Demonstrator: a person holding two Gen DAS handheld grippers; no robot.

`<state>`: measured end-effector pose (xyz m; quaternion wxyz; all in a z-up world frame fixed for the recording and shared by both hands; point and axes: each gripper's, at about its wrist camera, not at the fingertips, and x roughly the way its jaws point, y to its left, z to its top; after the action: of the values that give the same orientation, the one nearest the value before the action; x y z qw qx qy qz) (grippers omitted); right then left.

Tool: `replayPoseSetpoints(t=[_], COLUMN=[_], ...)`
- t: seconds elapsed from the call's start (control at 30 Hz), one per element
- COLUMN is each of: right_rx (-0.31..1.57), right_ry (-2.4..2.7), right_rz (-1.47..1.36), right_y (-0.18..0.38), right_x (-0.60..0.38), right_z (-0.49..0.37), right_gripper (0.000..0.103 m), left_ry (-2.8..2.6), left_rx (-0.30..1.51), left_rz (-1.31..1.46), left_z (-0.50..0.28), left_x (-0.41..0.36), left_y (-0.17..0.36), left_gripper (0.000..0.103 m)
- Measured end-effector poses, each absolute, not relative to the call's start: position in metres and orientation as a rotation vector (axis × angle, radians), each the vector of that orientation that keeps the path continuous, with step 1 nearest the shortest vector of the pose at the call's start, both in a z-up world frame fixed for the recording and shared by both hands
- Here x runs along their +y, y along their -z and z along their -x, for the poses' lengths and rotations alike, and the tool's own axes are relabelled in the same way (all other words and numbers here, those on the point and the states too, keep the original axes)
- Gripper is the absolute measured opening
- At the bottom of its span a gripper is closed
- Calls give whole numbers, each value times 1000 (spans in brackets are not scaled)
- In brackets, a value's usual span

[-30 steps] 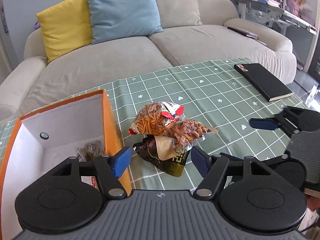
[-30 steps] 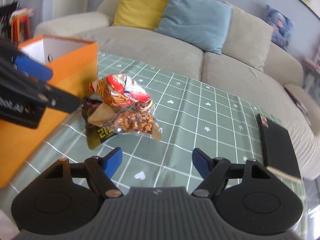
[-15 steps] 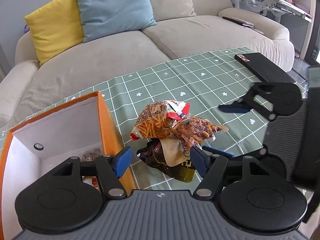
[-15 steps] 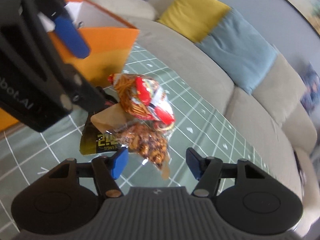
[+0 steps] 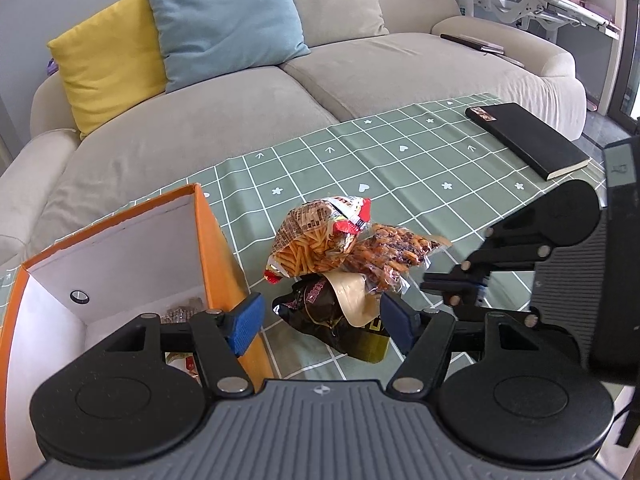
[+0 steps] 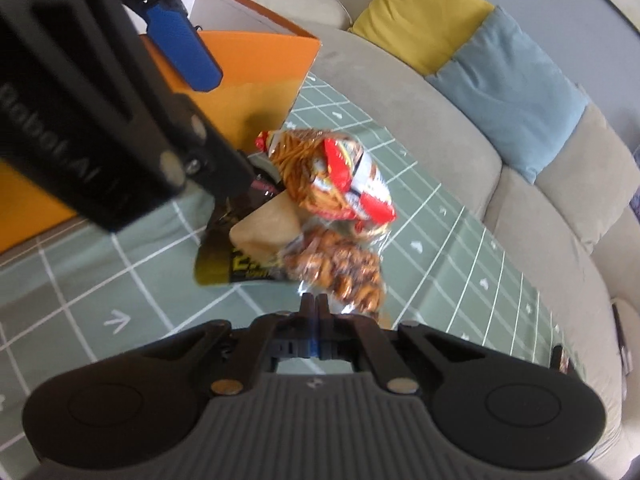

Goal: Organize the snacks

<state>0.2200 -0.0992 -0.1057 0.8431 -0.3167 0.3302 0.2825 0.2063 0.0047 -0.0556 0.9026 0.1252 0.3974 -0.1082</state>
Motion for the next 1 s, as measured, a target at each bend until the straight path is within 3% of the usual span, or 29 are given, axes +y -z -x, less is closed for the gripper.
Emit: replayPoseSetpoints(t=[0.1, 0.17, 0.23, 0.4, 0.53, 0.77, 0.83, 0.9, 1.0], right_rx=[713, 745, 783, 826, 886, 897, 896, 900, 900], right_ry=[-566, -551, -543, -493, -485, -488, -487, -460, -481], right_rz=[608, 507, 386, 245, 176, 155, 148, 176, 182], right_y=[100, 93, 87, 86, 97, 110, 112, 114, 114], right_x=[-104, -111, -116, -113, -107, -90, -90, -92, -99], right_z=[-220, -229, -239, -263, -283, -296, -297, -296, -292], right_gripper=[0, 9, 46, 71, 78, 85, 76, 55, 53], left_ry=[225, 216, 213, 210, 213, 216, 220, 225, 223], left_rx=[806, 804, 804, 793, 785, 781, 782, 791, 794], left_rz=[-247, -234, -218, -176, -156, -112, -110, -110, -109], left_z=[-205, -206, -207, -208, -209, -211, -211, -212, -213], left_x=[6, 7, 9, 14, 15, 20, 19, 19, 17], left_y=[54, 54, 53, 52, 51, 50, 50, 51, 52], left_gripper=[78, 78, 78, 73, 74, 76, 76, 77, 78])
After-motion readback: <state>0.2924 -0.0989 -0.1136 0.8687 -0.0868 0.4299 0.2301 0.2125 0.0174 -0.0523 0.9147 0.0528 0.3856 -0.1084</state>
